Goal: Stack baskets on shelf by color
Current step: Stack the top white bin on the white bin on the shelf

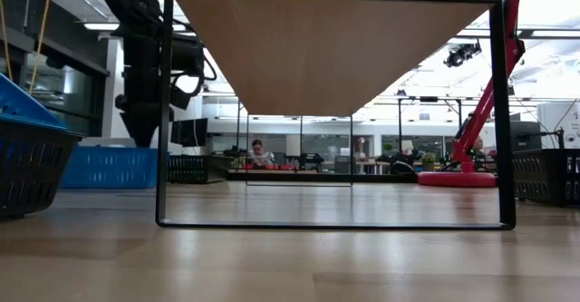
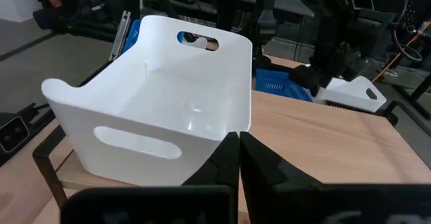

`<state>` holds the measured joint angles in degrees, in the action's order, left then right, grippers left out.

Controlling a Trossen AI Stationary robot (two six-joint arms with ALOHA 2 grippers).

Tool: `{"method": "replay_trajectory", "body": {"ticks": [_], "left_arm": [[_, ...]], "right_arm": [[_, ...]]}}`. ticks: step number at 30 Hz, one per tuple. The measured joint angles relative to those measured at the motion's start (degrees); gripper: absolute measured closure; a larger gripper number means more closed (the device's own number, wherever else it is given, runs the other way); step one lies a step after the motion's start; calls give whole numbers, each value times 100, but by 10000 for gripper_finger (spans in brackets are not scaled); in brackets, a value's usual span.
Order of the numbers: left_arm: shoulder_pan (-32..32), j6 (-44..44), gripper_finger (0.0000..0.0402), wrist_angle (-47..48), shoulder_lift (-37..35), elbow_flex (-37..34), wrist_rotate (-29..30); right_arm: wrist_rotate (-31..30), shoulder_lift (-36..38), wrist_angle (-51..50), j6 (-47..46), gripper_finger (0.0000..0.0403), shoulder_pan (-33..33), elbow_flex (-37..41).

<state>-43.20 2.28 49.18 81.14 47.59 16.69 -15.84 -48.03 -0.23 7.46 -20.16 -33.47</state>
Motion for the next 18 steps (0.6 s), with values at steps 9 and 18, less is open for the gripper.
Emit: {"method": "replay_trajectory", "body": {"ticks": [9,18], "left_arm": [[2,-2,336,103,-4,0,3],[2,76,396,132,-75,63,-16]], "right_arm": [[-2,-2,3,-13,403,0,0],[-17,-2,3,-13,403,0,0]]}}
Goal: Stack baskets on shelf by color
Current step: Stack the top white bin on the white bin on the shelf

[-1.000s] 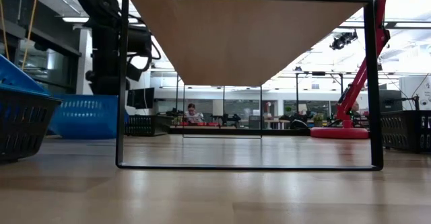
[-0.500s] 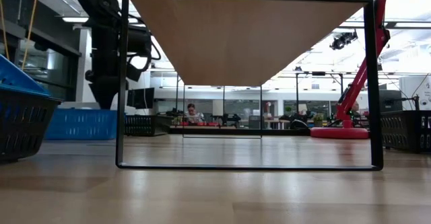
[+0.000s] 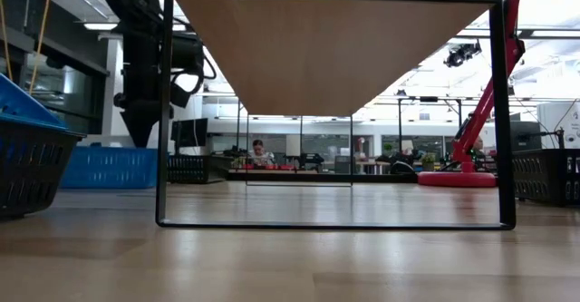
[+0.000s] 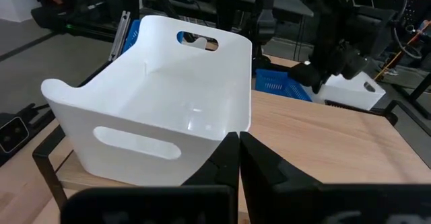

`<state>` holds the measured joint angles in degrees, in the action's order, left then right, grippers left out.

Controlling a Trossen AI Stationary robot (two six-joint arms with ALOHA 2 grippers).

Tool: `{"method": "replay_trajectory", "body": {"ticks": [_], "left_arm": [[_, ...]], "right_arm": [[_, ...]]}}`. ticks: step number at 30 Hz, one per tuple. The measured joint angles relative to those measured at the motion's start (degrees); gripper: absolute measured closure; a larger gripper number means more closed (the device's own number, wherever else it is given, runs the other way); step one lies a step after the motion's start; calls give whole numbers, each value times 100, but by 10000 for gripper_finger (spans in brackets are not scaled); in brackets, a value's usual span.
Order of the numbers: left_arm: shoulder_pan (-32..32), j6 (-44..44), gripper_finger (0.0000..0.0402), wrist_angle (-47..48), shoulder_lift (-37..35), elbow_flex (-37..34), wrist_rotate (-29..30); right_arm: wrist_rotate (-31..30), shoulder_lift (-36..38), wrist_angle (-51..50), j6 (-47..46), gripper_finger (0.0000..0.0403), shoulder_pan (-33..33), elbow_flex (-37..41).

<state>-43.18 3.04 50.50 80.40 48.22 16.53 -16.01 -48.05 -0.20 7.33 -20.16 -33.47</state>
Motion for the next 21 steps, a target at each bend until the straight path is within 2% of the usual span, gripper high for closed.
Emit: {"method": "replay_trajectory", "body": {"ticks": [14,21], "left_arm": [[28,268,401,282,-1020,211,89],[407,436,401,289,-1721,494,79]], "right_arm": [[-2,0,1,13,403,-2,0],[-4,0,1,15,403,-2,0]]}}
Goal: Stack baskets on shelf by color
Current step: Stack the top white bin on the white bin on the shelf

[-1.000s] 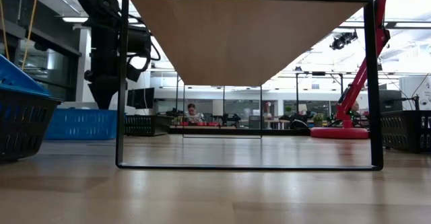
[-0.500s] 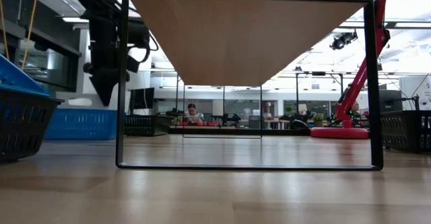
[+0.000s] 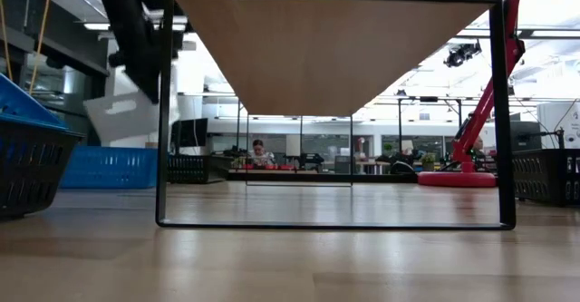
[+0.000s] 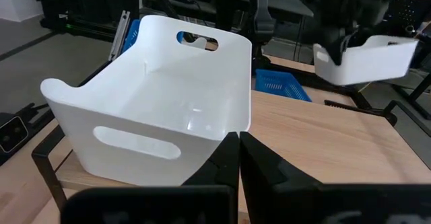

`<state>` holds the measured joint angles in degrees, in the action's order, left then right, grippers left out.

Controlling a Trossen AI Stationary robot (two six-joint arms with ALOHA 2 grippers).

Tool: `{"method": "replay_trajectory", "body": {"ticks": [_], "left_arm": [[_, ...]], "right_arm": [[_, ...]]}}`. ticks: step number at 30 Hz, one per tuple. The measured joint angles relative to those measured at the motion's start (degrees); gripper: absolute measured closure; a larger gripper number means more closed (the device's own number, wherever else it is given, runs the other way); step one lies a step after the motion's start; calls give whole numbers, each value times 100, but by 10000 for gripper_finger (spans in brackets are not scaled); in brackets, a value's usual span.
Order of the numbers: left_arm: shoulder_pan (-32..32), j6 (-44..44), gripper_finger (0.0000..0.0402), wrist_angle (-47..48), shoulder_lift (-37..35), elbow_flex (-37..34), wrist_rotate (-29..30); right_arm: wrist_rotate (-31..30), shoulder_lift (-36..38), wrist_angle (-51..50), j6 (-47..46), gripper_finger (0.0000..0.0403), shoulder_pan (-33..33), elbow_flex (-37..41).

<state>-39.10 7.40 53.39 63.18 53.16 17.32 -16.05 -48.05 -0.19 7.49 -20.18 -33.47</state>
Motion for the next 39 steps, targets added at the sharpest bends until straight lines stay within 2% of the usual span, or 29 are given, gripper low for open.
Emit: {"method": "replay_trajectory", "body": {"ticks": [5,10,15,20,24,32,36,39], "left_arm": [[692,-1,401,5,-215,510,78],[1801,-7,401,294,-40,1274,635],[2952,-53,401,774,379,2162,1382],[4021,-417,401,873,925,2927,1518],[4830,-835,401,875,1561,3508,1701],[5819,-1855,401,1249,3017,5120,1488],[5984,-1869,401,1634,3537,6071,496],[6094,-1915,401,1715,3809,6454,-200]], "right_arm": [[-2,0,-1,0,403,0,0],[-147,0,0,2,403,0,0],[-957,0,-94,-82,403,0,0],[-1886,0,-423,-426,403,0,0],[-2297,0,-695,-732,403,0,0],[-2393,0,-804,-903,403,-15,0],[-2388,0,-843,-903,403,-22,0],[-2384,2,-894,-905,403,-22,0]]}}
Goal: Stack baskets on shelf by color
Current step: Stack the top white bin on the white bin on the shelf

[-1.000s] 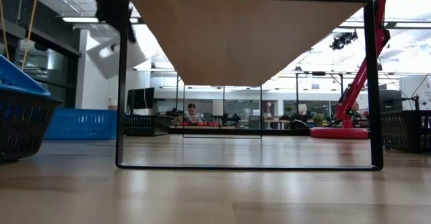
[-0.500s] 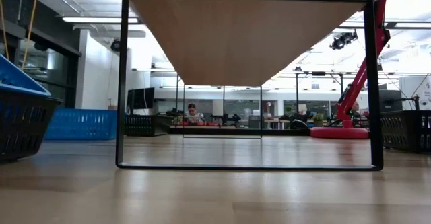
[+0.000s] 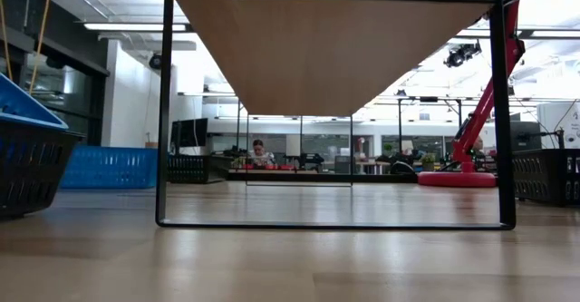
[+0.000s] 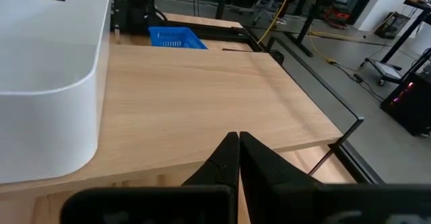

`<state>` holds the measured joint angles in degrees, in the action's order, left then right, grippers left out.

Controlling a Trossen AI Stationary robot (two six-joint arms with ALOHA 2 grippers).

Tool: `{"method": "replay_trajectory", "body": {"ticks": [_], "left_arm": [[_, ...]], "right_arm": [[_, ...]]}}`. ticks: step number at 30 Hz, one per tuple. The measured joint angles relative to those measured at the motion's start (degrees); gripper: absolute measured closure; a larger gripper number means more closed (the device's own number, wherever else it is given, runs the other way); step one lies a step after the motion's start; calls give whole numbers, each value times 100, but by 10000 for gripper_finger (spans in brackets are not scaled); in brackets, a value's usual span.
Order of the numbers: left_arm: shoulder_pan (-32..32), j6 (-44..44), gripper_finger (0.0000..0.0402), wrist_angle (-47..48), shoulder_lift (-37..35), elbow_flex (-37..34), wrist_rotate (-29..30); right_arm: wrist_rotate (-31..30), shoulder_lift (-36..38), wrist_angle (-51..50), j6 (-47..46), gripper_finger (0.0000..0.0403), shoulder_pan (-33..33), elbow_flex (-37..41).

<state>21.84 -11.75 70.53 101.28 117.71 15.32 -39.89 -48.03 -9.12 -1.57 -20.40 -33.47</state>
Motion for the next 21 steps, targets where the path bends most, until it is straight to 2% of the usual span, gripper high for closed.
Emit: {"method": "replay_trajectory", "body": {"ticks": [9,21], "left_arm": [[265,-681,401,476,546,97,86],[303,-849,401,1069,592,97,324]], "right_arm": [[80,0,-289,-164,403,0,0],[76,0,-400,-259,403,2,-2]]}}
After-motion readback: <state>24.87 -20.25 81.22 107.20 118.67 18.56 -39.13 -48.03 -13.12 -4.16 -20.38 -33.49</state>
